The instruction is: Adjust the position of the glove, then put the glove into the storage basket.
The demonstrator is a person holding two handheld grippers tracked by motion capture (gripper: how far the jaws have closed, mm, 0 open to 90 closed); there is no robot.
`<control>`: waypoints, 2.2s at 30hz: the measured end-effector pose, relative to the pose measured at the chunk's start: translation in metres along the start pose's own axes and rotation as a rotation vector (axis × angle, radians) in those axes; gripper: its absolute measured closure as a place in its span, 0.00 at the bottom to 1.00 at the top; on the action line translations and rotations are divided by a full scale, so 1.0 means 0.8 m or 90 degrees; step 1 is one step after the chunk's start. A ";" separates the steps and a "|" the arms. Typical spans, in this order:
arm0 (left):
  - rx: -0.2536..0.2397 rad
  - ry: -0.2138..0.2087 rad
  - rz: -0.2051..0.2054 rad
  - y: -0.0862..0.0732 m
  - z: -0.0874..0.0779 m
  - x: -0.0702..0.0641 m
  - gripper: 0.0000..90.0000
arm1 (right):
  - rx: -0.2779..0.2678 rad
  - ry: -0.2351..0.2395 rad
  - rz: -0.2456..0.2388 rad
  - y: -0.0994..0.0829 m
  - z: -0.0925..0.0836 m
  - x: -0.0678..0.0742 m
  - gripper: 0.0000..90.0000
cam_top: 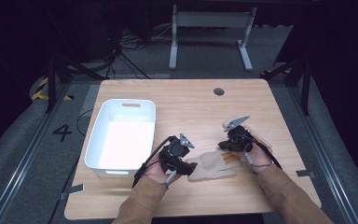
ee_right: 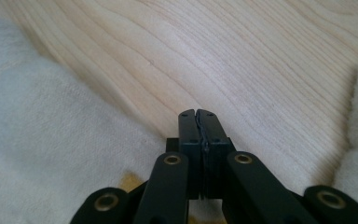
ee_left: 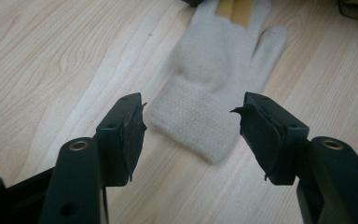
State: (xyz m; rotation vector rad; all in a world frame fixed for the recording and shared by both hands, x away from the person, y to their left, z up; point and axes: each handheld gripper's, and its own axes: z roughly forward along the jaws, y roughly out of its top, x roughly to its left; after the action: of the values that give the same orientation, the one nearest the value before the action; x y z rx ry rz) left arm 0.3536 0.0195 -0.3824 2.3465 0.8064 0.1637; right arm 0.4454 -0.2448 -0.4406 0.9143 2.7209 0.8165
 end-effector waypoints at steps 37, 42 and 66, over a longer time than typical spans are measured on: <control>-0.013 -0.037 0.031 0.034 0.017 -0.006 0.44 | 0.035 0.037 0.016 -0.039 -0.039 0.016 0.99; -0.021 -0.035 0.033 0.036 0.015 -0.006 0.44 | 0.007 0.027 0.016 -0.041 -0.049 0.015 0.99; -0.051 -0.020 -0.002 0.028 0.004 0.004 0.44 | -0.186 -0.106 0.128 -0.066 -0.113 -0.039 0.62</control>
State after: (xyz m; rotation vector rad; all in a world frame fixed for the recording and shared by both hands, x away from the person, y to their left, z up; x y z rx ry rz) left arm 0.3688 0.0061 -0.3715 2.2672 0.7737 0.1557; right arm 0.4157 -0.3392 -0.3942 1.1411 2.3162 1.0850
